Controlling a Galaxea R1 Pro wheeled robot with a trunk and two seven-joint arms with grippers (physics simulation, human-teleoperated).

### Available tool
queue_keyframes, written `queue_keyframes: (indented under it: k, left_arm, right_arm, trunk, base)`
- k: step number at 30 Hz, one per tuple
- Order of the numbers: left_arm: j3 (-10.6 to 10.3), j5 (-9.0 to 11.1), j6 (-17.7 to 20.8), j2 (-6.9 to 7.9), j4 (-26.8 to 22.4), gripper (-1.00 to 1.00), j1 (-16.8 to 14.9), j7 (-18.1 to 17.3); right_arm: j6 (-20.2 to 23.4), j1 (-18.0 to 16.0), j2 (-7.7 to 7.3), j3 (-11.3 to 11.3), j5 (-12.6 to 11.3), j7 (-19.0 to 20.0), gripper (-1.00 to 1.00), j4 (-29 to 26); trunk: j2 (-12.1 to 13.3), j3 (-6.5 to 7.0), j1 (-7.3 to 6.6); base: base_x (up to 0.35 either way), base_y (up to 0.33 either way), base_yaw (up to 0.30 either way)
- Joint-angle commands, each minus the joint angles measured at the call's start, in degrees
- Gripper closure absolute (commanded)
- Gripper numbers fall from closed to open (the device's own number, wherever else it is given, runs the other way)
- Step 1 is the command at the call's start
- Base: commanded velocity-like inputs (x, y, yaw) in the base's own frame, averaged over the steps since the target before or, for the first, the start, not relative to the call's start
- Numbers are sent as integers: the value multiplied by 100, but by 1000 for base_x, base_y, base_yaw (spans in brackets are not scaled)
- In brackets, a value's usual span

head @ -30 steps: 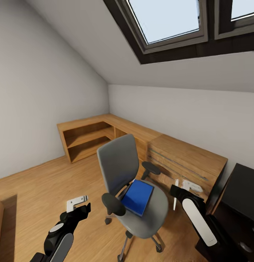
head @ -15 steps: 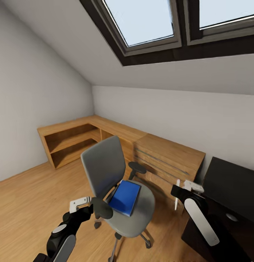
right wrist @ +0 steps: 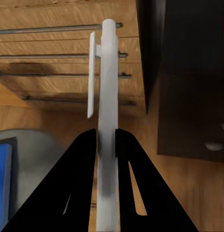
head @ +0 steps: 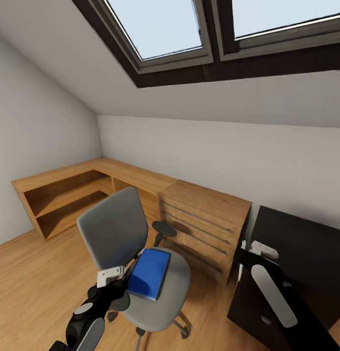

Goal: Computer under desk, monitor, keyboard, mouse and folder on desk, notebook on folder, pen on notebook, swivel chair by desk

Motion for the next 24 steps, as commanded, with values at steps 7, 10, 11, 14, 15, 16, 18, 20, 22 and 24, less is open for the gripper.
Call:
queue_keyframes:
  k: [7, 10, 11, 14, 15, 16, 18, 20, 22, 24]
  left_arm:
    - [-15, 52, 7, 7, -6, -100, -5, 59]
    - [-15, 48, 2, 7, -6, -100, -5, 59]
    - [-15, 46, 0, 7, -4, -100, -5, 59]
    - [-15, 44, -1, 8, -6, -100, -5, 59]
    - [-15, 44, -1, 8, -6, -100, -5, 59]
    - [-15, 43, -1, 8, -7, -100, -5, 59]
    - [-15, 43, -2, 8, -6, -100, -5, 63]
    - [-15, 43, -3, 8, -7, -100, -5, 67]
    - [-15, 43, -2, 8, -7, -100, -5, 69]
    - [-15, 43, -4, 8, -4, -100, -5, 68]
  right_arm:
    - [12, -8, -5, -17, -40, -48, 100, 5]
    - [12, -8, -5, -17, -40, -48, 100, 6]
    - [12, -8, -5, -17, -40, -48, 100, 6]
    - [12, -8, -5, -17, -40, -48, 100, 10]
    - [12, -8, -5, -17, -40, -48, 100, 11]
    - [12, -8, -5, -17, -38, -48, 100, 12]
    - [12, -8, -5, -17, -36, -48, 100, 21]
    - [16, -8, -5, -17, -33, -48, 100, 26]
    - [17, -8, -4, -14, -29, -46, 100, 44]
    - [5, -8, 2, -10, -21, -37, 100, 147]
  trunk:
    - [-6, -8, 4]
    - [-6, -8, 4]
    - [-6, -8, 4]
    - [-6, -8, 4]
    - [-6, -8, 4]
    - [-6, -8, 4]
    - [-6, -8, 4]
    - [-6, -8, 4]
    - [-6, -8, 4]
    - [-6, -8, 4]
  base:
    - [318, -117, -268]
    - [295, -196, -268]
    - [274, -224, -264]
    - [262, -236, -195]
    - [247, -249, -113]
    - [228, -263, -72]
    - [198, -278, -38]
    - [174, -287, -19]
    - [150, -285, -8]
    - [146, -160, -2]
